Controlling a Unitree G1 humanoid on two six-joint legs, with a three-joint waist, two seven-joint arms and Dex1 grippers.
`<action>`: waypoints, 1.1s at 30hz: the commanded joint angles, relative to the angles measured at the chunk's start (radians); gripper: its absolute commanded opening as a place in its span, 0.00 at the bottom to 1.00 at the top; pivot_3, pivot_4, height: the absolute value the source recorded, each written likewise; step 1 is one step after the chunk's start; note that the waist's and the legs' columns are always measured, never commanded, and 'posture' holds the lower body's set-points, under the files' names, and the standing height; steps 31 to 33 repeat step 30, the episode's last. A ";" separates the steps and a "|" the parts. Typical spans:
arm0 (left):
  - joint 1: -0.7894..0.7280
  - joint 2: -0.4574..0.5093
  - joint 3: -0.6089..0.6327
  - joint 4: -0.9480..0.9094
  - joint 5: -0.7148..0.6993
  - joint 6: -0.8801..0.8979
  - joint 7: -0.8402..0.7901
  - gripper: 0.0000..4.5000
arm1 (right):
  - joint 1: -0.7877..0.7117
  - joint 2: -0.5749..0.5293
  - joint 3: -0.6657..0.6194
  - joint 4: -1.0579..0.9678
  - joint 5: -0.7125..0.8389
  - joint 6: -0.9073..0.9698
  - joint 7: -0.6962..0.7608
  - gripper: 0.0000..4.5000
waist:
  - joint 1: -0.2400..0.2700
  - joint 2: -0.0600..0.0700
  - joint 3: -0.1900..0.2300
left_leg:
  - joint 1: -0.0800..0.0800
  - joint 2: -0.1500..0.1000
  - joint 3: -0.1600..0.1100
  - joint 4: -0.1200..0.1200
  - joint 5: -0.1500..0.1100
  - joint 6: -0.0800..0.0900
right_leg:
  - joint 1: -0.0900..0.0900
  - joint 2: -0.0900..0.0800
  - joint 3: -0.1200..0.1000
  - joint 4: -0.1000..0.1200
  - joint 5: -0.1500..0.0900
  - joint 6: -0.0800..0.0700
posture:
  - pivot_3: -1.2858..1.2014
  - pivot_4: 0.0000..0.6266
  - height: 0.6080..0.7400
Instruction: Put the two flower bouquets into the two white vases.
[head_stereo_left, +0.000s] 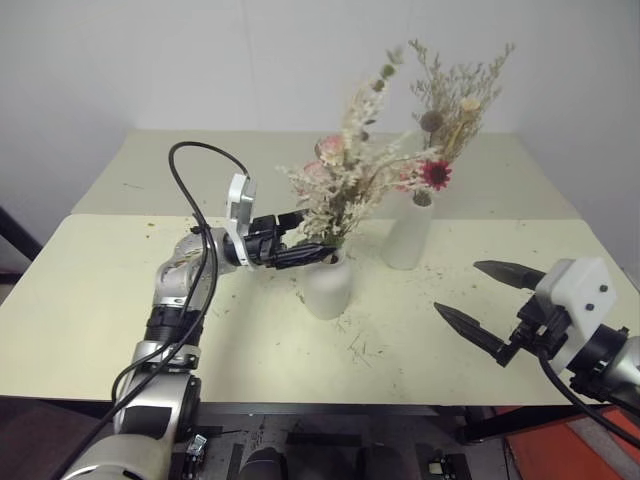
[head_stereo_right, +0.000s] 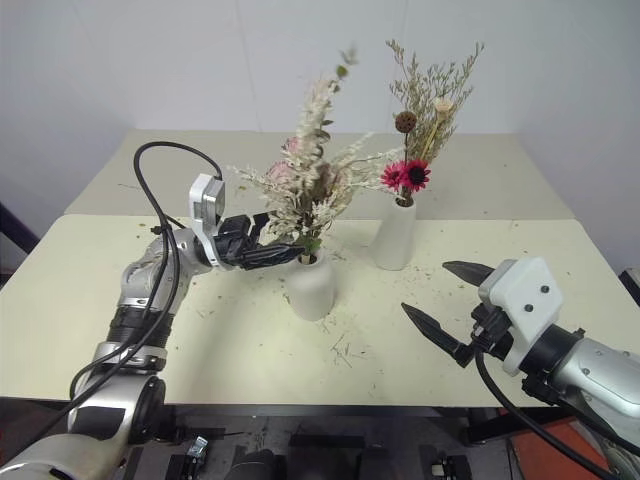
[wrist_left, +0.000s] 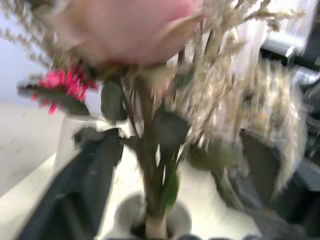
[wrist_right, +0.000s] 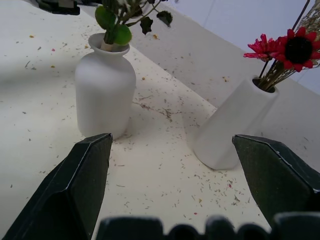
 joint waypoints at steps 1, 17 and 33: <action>0.029 0.078 -0.055 -0.051 0.118 -0.099 0.008 0.99 | -0.004 -0.010 -0.030 -0.004 -0.005 -0.027 0.012 1.00 | 0.000 0.000 0.000 | 0.000 0.000 0.000 0.000 0.000 0.000 | 0.000 0.000 0.000 0.000 0.000 0.000 | 0.52 0.24 1.00; 0.269 0.414 0.252 -0.316 -0.024 -0.022 0.078 0.99 | 0.143 -0.053 -0.344 0.116 0.027 -0.074 0.288 1.00 | 0.007 0.001 -0.001 | 0.000 0.001 0.001 -0.001 0.000 0.000 | 0.000 0.000 0.000 -0.001 0.000 0.000 | 0.52 0.24 1.00; 0.401 0.551 0.296 -0.399 -0.022 -0.002 0.106 0.99 | 0.159 -0.145 -0.446 0.315 -0.082 -0.138 0.443 1.00 | 0.008 0.002 -0.001 | 0.001 0.002 0.002 -0.001 0.000 0.000 | 0.000 0.000 0.000 -0.001 0.000 0.000 | 0.52 0.24 1.00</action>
